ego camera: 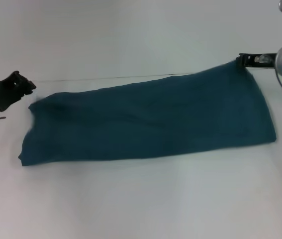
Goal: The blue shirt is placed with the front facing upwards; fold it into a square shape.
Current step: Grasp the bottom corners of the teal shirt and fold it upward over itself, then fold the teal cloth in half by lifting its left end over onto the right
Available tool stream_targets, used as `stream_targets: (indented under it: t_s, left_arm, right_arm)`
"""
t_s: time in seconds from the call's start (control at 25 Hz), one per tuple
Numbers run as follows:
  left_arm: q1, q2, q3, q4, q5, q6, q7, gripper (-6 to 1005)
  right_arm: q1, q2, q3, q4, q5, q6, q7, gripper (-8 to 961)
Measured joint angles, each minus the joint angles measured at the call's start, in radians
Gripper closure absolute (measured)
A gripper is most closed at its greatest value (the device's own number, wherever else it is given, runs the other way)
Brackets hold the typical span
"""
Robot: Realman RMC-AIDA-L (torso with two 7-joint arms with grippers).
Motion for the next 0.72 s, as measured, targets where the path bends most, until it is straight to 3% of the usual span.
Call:
stream_targets:
  t_s: [0.08,0.28,0.52,0.72]
  left_arm:
    - [0.009,-0.005,0.0,0.005,-0.022,-0.01,0.002,913]
    - [0.033,-0.008,0.0,0.009,-0.072,-0.027,0.003,810]
    - [0.04,-0.008,0.0,0.015,-0.079,-0.017,0.004,687]
    - [0.046,-0.005,0.0,0.029,-0.087,0.034,0.023,487]
  right_arm:
    - [-0.003,-0.009,0.0,-0.002,0.0,-0.002,0.006,792]
    - [-0.011,-0.04,0.006,-0.009,0.0,-0.005,0.01,759]
    - [-0.007,-0.087,0.023,-0.025,0.007,-0.079,0.01,492]
    - [-0.036,-0.091,0.088,-0.093,0.027,-0.212,0.007,380]
